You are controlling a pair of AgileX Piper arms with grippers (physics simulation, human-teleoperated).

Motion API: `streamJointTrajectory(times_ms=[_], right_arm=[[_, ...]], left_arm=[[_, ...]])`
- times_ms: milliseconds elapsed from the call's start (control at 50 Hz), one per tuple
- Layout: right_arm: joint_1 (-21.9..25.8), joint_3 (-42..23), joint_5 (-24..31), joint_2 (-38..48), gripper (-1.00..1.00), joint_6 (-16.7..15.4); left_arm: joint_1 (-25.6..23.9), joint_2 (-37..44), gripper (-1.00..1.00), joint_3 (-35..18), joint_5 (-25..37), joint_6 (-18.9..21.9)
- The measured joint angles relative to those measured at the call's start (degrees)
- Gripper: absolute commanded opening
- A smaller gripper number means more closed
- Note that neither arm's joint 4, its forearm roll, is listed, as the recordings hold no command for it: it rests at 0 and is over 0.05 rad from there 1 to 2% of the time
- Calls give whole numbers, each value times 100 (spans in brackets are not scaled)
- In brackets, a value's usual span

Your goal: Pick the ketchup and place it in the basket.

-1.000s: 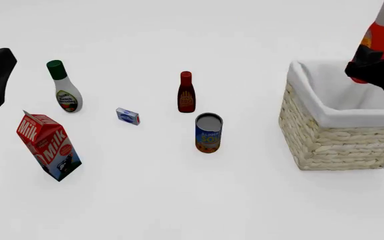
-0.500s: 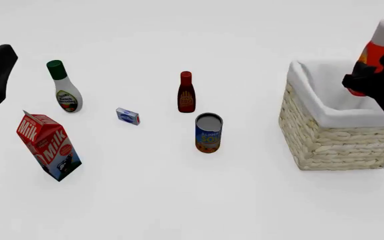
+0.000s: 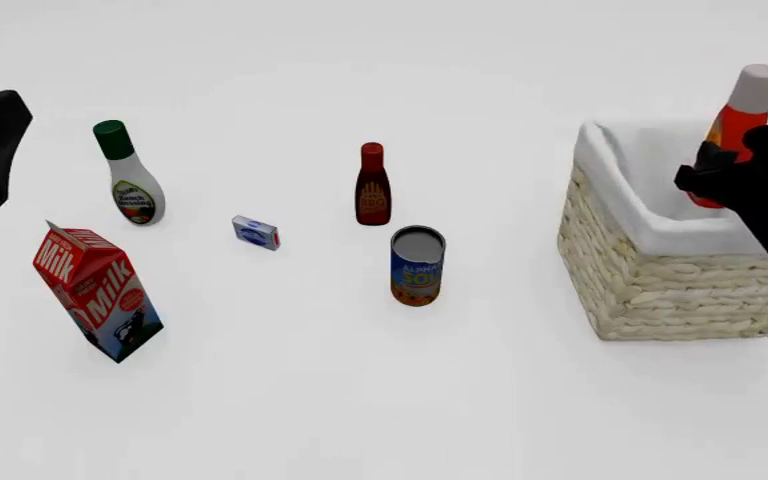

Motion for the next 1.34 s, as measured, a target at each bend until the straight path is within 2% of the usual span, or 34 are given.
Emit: streamJointTrajectory(times_ms=[220,240,540,1040,1340], right_arm=[[2,-39,-35,55,-100,-20],[2,-42,-34,57,100,-21],[-24,20,97,-162,100,-74],[503,-94,1227,-2213,100,-455],[584,359,1293,-3098,100,-608]], left_arm=[[21,-45,100,16,17,-15],[22,-48,100,17,18,-17],[27,-91,100,36,31,-42],[28,-146,100,53,47,-88],[30,-155,100,74,5,-136]])
